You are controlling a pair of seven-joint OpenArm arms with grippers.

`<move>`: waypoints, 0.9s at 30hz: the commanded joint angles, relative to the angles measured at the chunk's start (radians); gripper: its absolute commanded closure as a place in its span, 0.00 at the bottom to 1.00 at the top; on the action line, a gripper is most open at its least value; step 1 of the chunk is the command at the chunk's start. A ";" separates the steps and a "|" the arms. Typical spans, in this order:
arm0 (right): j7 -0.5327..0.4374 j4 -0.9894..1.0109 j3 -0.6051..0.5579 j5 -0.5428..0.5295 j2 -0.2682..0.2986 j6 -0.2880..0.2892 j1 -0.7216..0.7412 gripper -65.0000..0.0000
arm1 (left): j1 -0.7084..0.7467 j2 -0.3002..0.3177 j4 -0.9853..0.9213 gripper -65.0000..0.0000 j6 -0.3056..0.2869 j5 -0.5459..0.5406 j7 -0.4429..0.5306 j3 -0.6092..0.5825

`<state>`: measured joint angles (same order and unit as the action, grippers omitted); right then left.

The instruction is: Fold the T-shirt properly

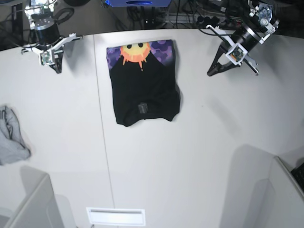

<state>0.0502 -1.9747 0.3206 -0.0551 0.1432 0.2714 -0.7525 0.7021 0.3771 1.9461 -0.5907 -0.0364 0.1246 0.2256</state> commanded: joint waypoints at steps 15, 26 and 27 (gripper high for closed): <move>-0.663 0.297 0.140 -0.004 0.000 -0.005 -0.246 1.00 | 0.308 0.006 -0.156 1.00 0.004 -0.017 0.272 0.004; -0.746 0.651 0.119 -0.004 0.003 -0.007 -0.266 1.00 | 0.353 -0.023 -0.551 1.00 0.005 -0.015 0.472 -0.039; -0.746 0.679 0.105 -0.004 0.006 -0.007 -0.266 1.00 | 0.351 -0.020 -0.595 1.00 0.007 -0.015 0.495 -0.059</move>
<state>-0.6731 -1.2877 0.4194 -0.0509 0.1417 0.2680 -0.9993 1.0290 0.3531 1.3399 -0.5762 -0.0490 0.5900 0.1658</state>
